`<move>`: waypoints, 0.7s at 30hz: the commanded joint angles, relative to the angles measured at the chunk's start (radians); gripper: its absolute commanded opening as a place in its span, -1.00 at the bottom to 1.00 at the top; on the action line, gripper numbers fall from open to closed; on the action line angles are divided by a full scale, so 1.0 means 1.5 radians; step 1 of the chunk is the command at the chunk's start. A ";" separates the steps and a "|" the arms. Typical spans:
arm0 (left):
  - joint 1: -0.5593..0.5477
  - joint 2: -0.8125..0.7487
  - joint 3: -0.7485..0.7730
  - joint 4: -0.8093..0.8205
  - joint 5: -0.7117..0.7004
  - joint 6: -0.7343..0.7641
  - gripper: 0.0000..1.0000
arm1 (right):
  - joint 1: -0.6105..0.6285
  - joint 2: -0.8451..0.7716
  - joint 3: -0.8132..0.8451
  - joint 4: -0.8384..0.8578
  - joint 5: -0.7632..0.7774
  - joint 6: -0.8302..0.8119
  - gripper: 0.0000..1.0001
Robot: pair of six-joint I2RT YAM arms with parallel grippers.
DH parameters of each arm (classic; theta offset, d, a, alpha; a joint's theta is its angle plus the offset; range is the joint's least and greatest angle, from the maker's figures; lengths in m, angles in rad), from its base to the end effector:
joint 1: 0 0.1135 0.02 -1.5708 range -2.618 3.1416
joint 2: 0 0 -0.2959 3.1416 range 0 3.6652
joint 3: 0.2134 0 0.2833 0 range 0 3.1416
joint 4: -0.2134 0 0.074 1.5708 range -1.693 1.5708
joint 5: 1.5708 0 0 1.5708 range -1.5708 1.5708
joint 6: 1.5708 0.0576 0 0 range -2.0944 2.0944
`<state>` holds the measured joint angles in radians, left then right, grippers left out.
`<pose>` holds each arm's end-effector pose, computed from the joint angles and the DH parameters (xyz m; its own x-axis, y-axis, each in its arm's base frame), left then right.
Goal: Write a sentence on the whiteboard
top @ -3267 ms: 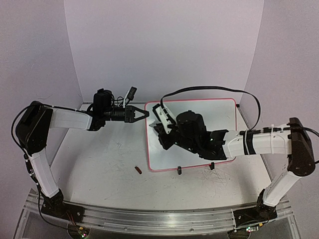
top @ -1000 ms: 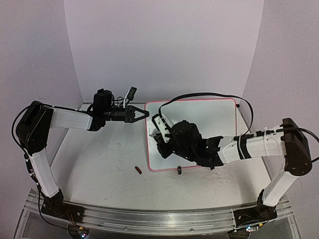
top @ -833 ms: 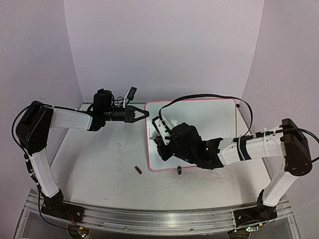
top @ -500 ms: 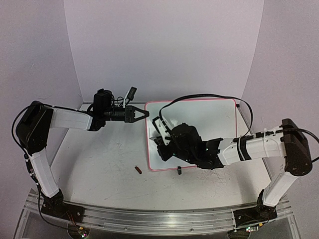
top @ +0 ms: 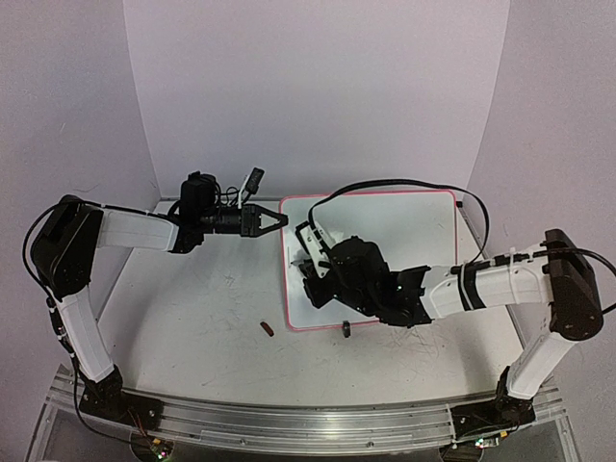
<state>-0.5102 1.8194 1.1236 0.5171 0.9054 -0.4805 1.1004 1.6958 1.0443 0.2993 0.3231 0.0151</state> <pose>0.3720 -0.2601 0.2494 -0.5892 0.0027 -0.8080 0.7947 0.1826 -0.5789 0.2131 0.3787 0.2425 -0.1671 -0.2970 -0.9402 -0.7077 0.7000 -0.0953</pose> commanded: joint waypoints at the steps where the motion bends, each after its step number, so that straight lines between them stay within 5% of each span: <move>1: -0.009 0.003 0.009 -0.013 0.002 -0.016 -1.00 | -0.016 -0.007 0.032 0.007 0.064 -0.004 -1.00; 21: -0.009 0.002 0.009 -0.013 0.003 -0.016 -1.00 | -0.035 -0.006 0.052 0.017 0.075 -0.018 -1.00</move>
<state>-0.5095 1.8194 1.1236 0.5167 0.9051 -0.4808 1.0779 1.6958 1.0861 0.3168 0.3670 0.0147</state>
